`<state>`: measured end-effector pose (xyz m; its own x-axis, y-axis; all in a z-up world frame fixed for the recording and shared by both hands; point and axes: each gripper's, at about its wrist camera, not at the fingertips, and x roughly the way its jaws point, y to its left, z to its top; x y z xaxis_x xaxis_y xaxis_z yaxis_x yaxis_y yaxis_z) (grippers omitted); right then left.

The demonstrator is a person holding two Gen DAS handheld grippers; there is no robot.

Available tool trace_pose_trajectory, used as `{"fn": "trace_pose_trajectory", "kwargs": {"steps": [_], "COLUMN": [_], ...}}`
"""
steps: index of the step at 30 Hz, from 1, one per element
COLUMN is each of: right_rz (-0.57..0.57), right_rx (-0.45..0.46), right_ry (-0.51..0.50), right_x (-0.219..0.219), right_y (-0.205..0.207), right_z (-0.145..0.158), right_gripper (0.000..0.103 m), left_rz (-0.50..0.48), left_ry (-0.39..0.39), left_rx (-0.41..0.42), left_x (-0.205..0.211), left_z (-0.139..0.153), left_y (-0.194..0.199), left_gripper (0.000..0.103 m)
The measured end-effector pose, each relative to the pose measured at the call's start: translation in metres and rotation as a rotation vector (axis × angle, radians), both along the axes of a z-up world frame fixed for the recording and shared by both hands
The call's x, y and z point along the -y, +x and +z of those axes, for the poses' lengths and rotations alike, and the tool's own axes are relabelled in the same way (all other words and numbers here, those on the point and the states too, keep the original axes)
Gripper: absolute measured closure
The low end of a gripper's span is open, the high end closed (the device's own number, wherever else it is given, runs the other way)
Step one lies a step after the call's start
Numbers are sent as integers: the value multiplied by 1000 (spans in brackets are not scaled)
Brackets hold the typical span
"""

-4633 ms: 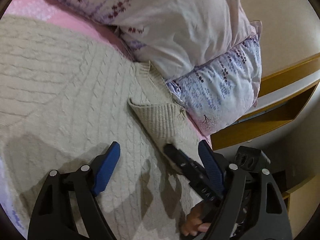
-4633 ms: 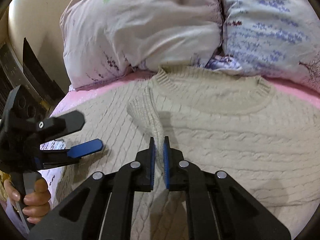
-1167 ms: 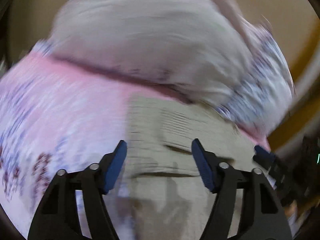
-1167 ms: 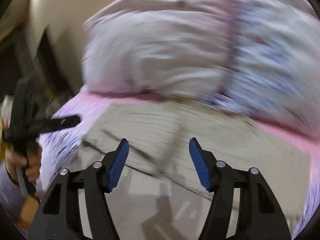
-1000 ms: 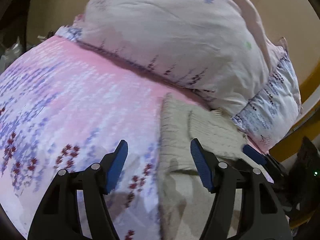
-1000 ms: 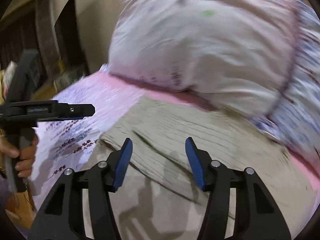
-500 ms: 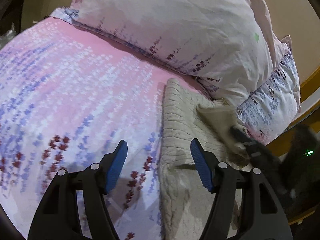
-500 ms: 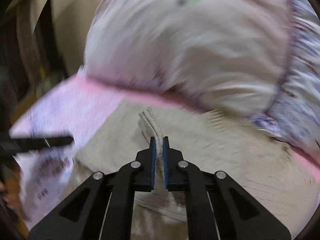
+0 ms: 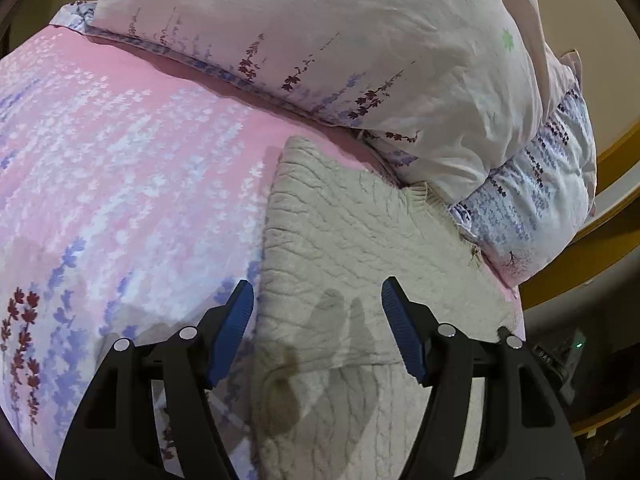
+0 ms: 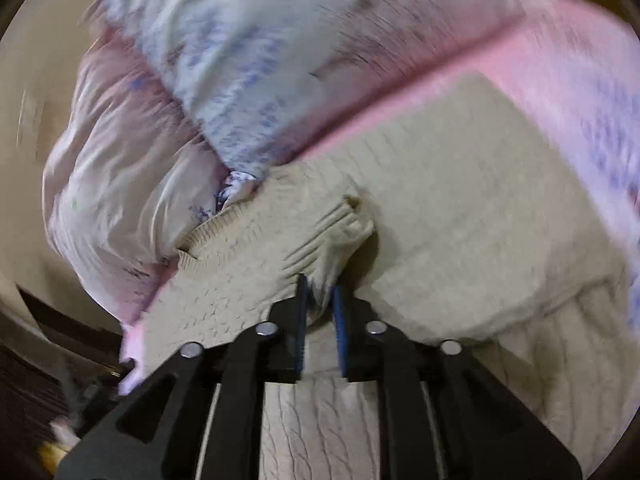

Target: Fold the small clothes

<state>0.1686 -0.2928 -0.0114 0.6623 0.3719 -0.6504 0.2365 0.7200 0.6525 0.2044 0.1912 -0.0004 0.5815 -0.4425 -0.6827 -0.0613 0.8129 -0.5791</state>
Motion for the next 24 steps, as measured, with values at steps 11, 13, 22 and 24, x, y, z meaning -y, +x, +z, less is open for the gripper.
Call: {"fn": "trace_pose_trajectory", "kwargs": {"steps": [11,13,22,24], "right_rz": [-2,-15,-17,-51], "right_rx": [23,52,-16,23], "right_ry": [25,-12,-173,-245], "right_x": [15,15,7,5], "right_y": [11,2,-4,-14], "right_z": [10,17,12,26], "right_gripper": [96,96,88,63], "left_rz": [15,16,9,3], "left_ry": [2,5,61,72], "left_rx": [-1,4,12,30], "left_x": [4,2,-2,-1], "left_z": [-4,-6,-8,-2], "left_y": [10,10,7,2], "left_gripper": [63,79,93,92]}}
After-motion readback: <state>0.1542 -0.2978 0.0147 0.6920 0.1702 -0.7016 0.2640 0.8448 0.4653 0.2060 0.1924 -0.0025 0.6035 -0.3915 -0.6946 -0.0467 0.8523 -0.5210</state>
